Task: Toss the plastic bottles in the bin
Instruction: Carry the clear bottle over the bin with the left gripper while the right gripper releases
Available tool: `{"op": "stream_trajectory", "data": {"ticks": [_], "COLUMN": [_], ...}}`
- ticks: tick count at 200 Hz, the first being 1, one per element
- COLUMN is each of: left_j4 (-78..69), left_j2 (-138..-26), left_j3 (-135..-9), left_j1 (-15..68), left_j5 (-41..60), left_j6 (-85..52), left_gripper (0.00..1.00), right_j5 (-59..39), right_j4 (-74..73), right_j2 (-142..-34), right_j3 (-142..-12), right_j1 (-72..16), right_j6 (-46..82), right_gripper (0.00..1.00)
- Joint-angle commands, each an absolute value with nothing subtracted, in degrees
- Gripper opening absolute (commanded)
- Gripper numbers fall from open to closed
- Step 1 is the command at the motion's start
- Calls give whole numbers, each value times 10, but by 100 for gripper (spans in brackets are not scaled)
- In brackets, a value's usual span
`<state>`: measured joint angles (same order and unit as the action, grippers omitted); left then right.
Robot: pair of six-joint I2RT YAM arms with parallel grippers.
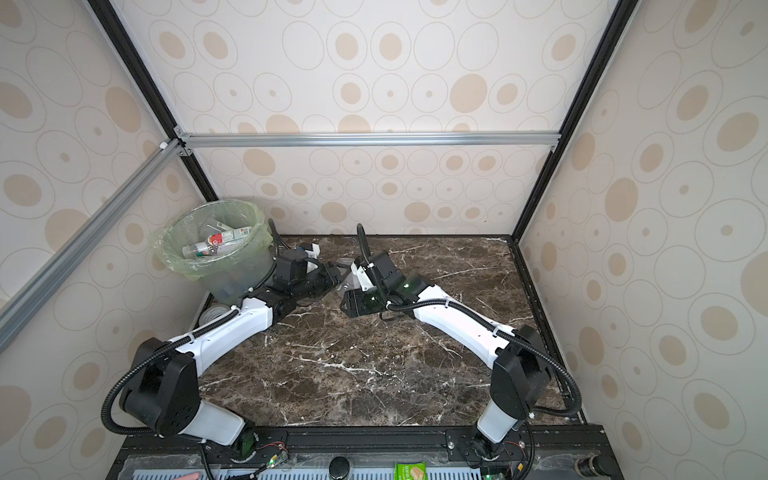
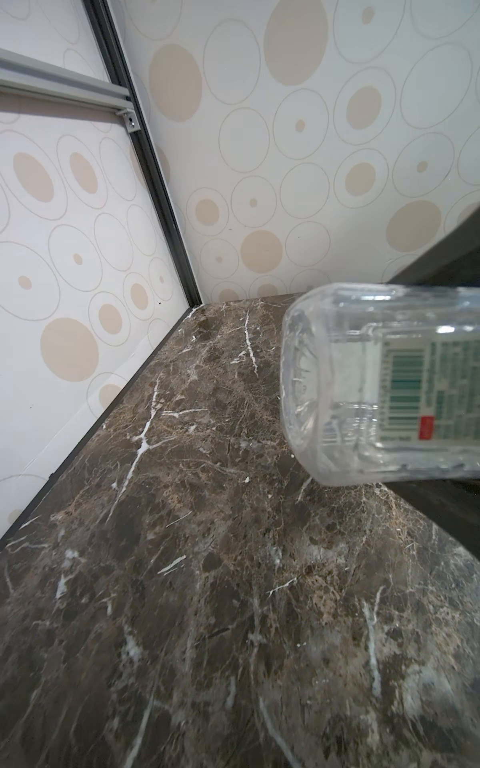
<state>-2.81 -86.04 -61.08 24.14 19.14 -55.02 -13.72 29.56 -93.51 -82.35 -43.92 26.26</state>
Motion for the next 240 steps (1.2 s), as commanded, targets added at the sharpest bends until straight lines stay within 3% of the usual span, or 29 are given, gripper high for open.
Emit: {"op": "stream_trajectory", "data": {"ticks": [1,32,79,139,185,240], "left_j4": [41,128,264,395,354,295], "left_j2": [-857,-850,-854,-889,-891,-888], "left_j3": [-665,-733,-865,-1075,-1161,-1278], "left_j1": [229,192,97,-38,-113,-115], "left_j5": [175,164,174,209,218,96], "left_j6": [-501,-451,-376,-335,-358,-343], "left_gripper": [58,58,57,56,57,56], "right_j5": [-110,-84,-67,-86,-84,-81], "right_j4": [331,352,352,332,276,281], "right_j2": [-919,-910,-914,-972,-965,-962], "right_j3": [-855,-881,-946,-1086,-1090,-1079], "right_j1": [-438,-432,-431,-435,-450,-449], "right_j6": [231,205,177,154,155,152], "right_gripper": [73,78,100,100,100,100]}}
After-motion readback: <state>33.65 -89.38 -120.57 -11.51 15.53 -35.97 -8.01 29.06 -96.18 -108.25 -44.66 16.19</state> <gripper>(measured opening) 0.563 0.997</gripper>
